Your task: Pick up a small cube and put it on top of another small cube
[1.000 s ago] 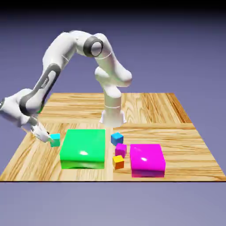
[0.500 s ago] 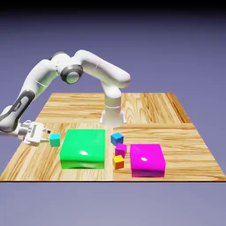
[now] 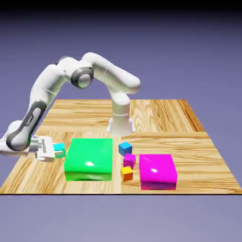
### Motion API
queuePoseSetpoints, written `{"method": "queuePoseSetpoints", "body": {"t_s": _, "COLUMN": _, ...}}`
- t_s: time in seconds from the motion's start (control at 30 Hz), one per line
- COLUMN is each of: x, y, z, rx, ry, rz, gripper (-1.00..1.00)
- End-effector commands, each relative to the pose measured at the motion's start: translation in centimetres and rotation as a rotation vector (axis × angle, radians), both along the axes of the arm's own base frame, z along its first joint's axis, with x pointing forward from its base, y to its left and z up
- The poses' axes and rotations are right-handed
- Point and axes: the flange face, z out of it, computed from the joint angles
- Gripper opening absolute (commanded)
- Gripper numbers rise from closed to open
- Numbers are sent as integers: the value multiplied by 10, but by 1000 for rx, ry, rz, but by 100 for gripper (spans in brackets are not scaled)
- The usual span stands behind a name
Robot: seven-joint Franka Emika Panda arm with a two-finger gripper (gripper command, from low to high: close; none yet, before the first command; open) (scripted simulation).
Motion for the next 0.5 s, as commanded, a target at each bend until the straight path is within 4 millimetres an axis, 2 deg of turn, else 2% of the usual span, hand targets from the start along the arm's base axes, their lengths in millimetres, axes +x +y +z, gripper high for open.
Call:
{"method": "queuePoseSetpoints", "body": {"t_s": 0.0, "x": 24, "y": 1, "z": 19, "rx": -19, "ry": -56, "rz": 10, "gripper": -100}}
{"method": "queuePoseSetpoints", "body": {"t_s": 0.13, "x": 111, "y": 18, "z": 106, "rx": -85, "ry": -275, "rz": 51, "gripper": -100}}
{"method": "queuePoseSetpoints", "body": {"t_s": 0.2, "x": 136, "y": 63, "z": 120, "rx": -80, "ry": -293, "rz": 159, "gripper": -100}}
{"method": "queuePoseSetpoints", "body": {"t_s": 0.27, "x": 150, "y": 114, "z": 122, "rx": -68, "ry": -282, "rz": 287, "gripper": -100}}
{"method": "queuePoseSetpoints", "body": {"t_s": 0.37, "x": 157, "y": 194, "z": 117, "rx": -52, "ry": -246, "rz": 501, "gripper": -100}}
{"method": "queuePoseSetpoints", "body": {"t_s": 0.47, "x": 152, "y": 273, "z": 114, "rx": -46, "ry": -216, "rz": 727, "gripper": -100}}
